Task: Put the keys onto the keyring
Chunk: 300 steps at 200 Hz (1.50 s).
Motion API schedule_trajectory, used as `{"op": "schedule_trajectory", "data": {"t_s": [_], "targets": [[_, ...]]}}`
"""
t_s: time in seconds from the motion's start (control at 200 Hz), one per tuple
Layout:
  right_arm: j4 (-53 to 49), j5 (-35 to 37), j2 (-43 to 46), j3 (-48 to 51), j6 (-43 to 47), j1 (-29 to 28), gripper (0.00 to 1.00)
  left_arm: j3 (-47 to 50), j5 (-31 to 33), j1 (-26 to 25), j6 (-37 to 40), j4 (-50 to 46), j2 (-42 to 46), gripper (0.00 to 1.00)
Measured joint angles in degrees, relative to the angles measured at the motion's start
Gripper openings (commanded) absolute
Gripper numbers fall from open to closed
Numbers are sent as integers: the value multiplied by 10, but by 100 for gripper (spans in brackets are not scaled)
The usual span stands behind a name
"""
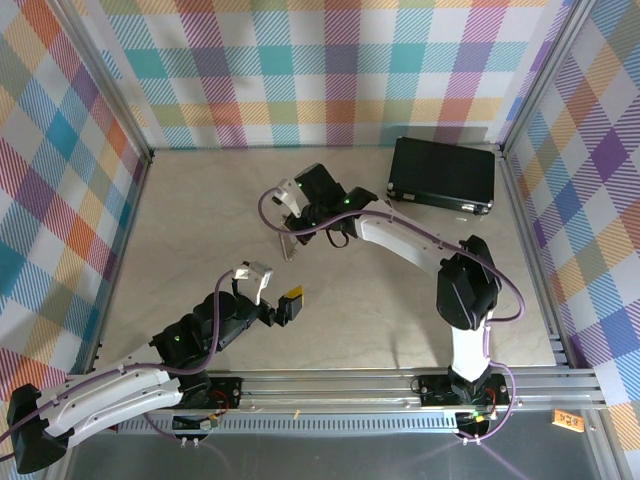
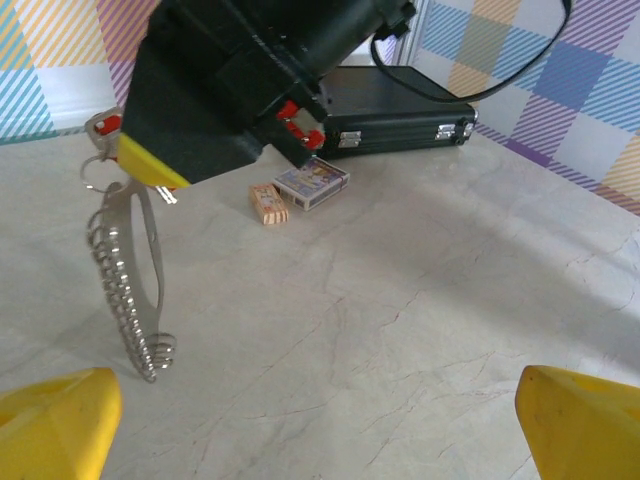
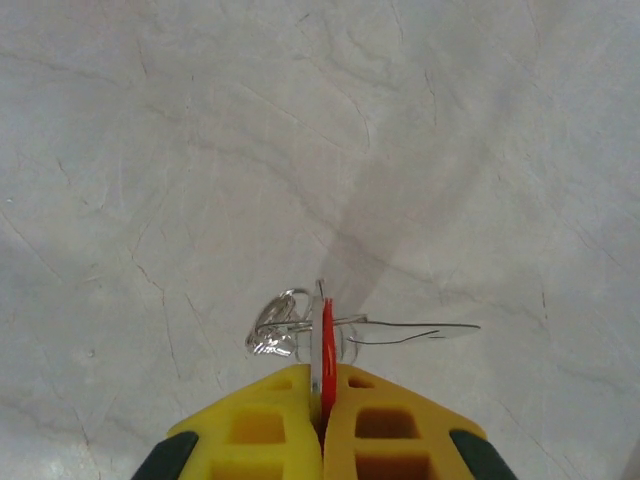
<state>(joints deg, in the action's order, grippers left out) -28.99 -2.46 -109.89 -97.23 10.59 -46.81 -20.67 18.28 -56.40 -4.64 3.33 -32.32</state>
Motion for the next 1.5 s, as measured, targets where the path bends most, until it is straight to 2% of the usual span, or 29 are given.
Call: {"op": "schedule_trajectory", "data": {"t_s": [0.35, 0.585, 1.07, 1.5], "targets": [[19, -20, -23, -5, -23, 3, 0, 0, -2, 0, 10, 0, 8, 100], [33, -24, -17, 54, -35, 4, 0, 0, -2, 0, 10, 0, 1, 100], [44, -33, 81, 192, -72, 4, 0, 0, -2, 0, 11, 3, -2, 100], [49, -50, 132, 297, -106, 4, 0, 0, -2, 0, 12, 20, -10, 100]]}}
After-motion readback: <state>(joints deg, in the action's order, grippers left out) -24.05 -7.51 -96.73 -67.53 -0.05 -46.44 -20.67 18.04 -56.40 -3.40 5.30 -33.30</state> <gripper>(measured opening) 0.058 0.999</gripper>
